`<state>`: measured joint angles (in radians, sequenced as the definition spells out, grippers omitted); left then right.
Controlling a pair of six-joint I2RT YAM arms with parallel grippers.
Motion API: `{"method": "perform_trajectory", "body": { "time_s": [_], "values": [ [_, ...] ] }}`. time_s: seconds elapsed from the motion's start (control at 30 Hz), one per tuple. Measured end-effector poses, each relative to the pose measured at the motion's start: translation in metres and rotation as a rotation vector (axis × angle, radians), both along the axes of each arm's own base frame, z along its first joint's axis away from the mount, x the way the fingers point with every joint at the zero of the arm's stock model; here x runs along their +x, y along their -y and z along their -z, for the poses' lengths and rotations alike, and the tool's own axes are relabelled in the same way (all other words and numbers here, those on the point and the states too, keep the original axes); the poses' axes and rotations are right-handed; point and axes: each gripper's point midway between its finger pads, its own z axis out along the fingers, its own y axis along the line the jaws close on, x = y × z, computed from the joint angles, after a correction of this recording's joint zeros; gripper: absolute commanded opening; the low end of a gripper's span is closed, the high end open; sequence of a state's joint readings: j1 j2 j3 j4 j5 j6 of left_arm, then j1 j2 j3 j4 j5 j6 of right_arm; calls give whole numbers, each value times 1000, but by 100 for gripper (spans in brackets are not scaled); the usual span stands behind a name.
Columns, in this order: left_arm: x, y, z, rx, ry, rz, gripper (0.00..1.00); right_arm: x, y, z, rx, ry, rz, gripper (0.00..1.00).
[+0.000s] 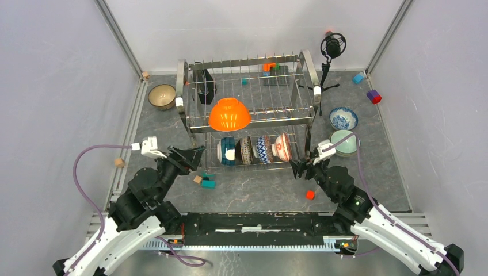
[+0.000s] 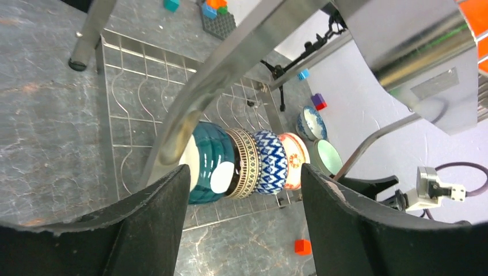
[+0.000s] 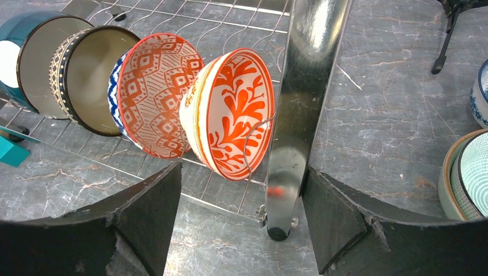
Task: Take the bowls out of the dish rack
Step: Adjust the dish rack at the center of the board.
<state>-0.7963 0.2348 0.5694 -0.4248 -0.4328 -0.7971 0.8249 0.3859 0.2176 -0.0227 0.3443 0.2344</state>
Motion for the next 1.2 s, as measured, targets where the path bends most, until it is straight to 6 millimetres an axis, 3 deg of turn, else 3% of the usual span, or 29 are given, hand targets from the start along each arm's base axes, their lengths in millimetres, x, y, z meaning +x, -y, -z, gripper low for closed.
{"method": "perform_trajectory", "body": {
  "time_s": [0.13,0.3,0.4,0.53,0.8,1.2],
  "values": [
    [3,-8,0,3,5,-44,69,-1,1,-1,-15,-9,-4,80],
    [12,-9,23,72,-30,-79,61,-5,3,-5,-6,-1,-8,79],
    [19,-3,38,133,-63,-81,51,-6,4,-8,2,7,-8,79],
    [28,2,41,164,-59,-91,39,-7,5,-12,11,13,-11,78],
    [48,8,48,218,-39,-148,35,-9,5,-16,25,26,-14,78],
    [87,-9,64,362,-72,-326,31,-11,6,-23,45,45,-17,78]
  ]
}}
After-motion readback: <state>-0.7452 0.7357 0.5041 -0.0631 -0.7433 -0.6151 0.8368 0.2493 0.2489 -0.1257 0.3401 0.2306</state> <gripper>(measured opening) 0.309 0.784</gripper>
